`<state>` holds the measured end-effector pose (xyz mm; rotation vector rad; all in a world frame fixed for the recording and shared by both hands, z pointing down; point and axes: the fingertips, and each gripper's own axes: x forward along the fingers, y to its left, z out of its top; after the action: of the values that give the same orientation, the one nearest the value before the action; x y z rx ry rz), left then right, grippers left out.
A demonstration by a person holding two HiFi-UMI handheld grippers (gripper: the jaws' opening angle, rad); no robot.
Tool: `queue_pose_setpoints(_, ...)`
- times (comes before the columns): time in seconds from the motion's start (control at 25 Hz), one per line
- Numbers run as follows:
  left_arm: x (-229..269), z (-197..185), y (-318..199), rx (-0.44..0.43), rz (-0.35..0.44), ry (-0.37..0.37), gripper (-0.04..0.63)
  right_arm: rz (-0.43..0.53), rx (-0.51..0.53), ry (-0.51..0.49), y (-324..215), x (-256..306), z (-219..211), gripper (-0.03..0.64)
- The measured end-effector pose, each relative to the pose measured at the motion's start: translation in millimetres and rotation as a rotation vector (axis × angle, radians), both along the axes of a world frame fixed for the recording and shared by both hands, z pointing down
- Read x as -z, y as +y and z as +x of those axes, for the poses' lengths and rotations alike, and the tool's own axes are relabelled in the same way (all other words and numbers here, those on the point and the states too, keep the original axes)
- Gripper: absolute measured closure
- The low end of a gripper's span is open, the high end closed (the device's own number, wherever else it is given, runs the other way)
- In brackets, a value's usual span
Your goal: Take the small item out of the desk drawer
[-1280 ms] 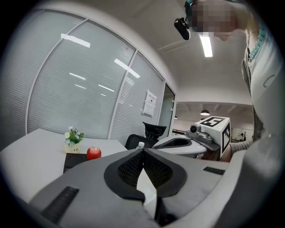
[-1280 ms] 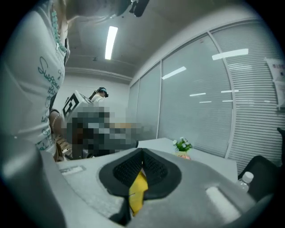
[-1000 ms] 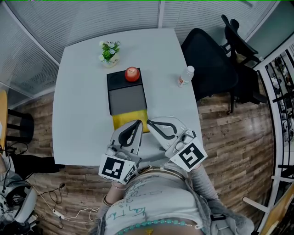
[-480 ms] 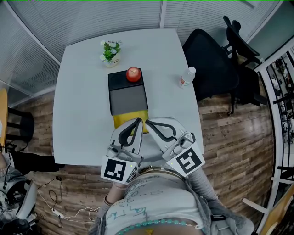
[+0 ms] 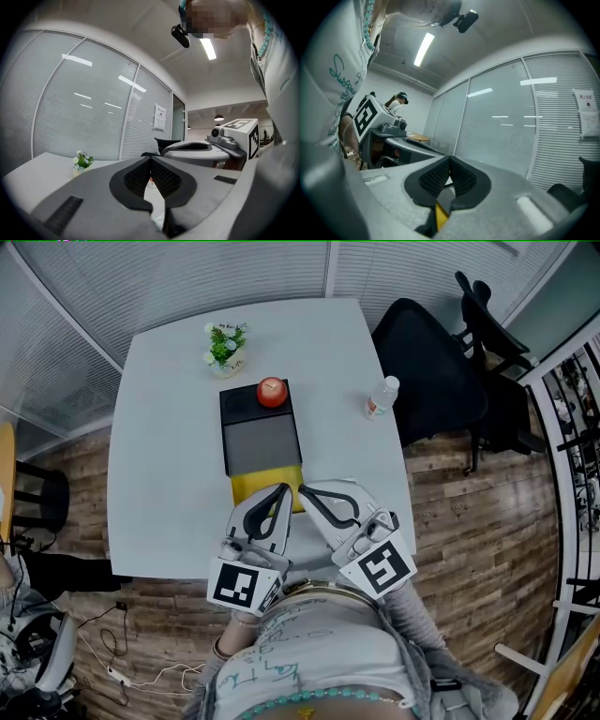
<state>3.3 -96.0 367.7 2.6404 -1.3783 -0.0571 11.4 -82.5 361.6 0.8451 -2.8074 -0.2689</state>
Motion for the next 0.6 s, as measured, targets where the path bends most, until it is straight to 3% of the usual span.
queue_pose_setpoints(0.6, -4.9, 0.7, 0.7, -0.011, -0.013, 0.004, 0.597, 0.002, 0.005, 0.007, -0.6, -1.8, 0.1, 0.614)
